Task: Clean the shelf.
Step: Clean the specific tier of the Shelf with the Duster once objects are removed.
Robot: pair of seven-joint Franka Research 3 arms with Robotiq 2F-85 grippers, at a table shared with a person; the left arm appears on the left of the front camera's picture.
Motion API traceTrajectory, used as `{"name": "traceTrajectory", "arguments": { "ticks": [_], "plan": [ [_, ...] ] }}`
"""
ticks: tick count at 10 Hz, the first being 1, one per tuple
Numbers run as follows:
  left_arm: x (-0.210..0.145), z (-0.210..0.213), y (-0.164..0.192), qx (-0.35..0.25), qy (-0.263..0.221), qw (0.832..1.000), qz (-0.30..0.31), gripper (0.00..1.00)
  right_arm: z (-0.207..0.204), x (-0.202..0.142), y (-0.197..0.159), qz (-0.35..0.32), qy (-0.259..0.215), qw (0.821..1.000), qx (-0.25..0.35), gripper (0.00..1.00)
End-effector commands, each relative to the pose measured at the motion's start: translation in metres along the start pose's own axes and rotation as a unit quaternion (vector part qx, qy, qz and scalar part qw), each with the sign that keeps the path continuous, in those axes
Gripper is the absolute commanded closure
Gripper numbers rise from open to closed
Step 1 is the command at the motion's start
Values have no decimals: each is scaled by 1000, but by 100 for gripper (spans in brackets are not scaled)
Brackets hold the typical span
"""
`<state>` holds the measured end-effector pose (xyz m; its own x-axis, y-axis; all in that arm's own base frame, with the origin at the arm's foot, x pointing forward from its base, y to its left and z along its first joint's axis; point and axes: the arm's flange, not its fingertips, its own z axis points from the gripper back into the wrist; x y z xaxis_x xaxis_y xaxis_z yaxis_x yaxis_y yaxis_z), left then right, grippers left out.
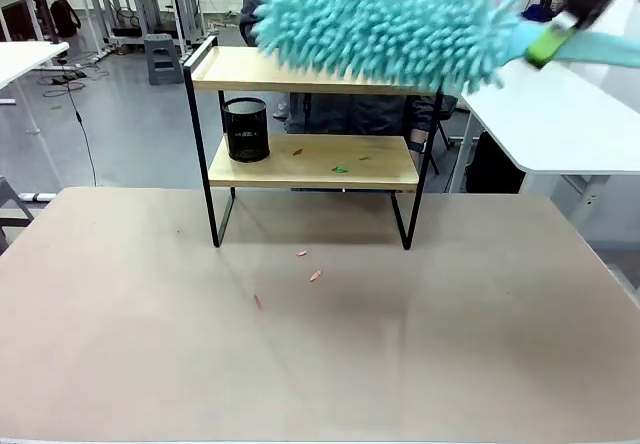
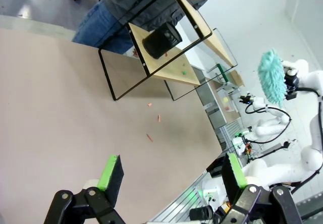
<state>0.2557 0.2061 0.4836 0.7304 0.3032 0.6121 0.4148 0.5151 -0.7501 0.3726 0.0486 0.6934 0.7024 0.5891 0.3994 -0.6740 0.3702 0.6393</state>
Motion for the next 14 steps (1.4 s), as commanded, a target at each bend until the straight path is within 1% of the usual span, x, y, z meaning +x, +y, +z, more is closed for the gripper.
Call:
{"name": "traceTrajectory", "arguments": {
  "ticks": [1,2,3,4,5,6,7,14],
  "plan": [
    [1,-2,-1,-8,-8,1000,-9,0,28,-106,-19,-95,-199,975,-1,88],
    [1,-2,-1,-8,-8,1000,-9,0,33,-149,-40,-153,-264,952,24,88],
    [1,-2,-1,-8,-8,1000,-9,0,29,-180,-67,-240,-309,920,15,88],
    [1,-2,-1,-8,-8,1000,-9,0,19,-199,-97,-323,-311,894,7,88],
    [1,-2,-1,-8,-8,1000,-9,0,9,-195,-115,-356,-303,884,2,88],
    [1,-2,-1,-8,-8,1000,-9,0,-3,-181,-130,-411,-264,872,-41,88],
    [1,-2,-1,-8,-8,1000,-9,0,30,-233,-110,-294,-267,918,-1,88],
    [1,-2,-1,-8,-8,1000,-9,0,30,-233,-110,-294,-267,918,-1,88]
  ]
}}
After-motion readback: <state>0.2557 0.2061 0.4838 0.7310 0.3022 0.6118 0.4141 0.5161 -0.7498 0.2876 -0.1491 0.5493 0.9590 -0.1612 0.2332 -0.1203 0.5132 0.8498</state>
